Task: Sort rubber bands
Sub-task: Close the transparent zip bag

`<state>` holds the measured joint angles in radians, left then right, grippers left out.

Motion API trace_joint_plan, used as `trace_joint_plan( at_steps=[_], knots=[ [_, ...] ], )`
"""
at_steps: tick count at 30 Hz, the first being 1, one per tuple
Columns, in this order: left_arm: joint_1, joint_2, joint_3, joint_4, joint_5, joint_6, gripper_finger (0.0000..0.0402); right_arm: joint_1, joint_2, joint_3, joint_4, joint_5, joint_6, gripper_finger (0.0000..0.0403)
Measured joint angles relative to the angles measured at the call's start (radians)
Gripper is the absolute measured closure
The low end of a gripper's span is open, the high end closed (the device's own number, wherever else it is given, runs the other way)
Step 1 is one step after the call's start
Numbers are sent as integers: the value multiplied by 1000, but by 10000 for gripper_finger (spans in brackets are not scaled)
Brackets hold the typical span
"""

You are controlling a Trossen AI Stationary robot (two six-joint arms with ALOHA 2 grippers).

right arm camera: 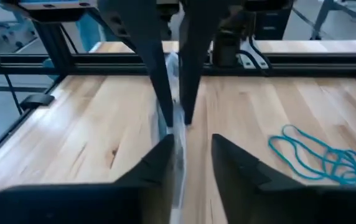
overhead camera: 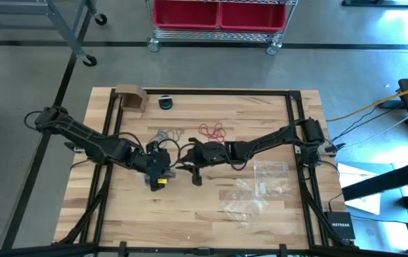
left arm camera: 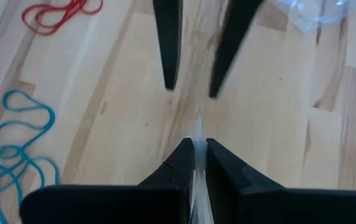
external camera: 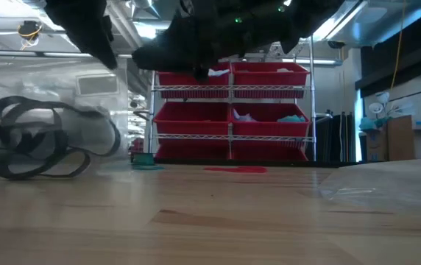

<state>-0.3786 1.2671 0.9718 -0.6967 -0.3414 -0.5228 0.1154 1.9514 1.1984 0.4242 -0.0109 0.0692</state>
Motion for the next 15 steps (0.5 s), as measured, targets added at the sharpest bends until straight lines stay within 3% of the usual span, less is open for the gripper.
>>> trace_joint_plan(
  at_steps=[7,15],
  knots=[
    [14,0,0,37,-2,22,382,1,32,1,80,-28,-28,275],
    [20,-1,0,63,-2,41,382,2,45,0,99,-34,-31,316]
  ],
)
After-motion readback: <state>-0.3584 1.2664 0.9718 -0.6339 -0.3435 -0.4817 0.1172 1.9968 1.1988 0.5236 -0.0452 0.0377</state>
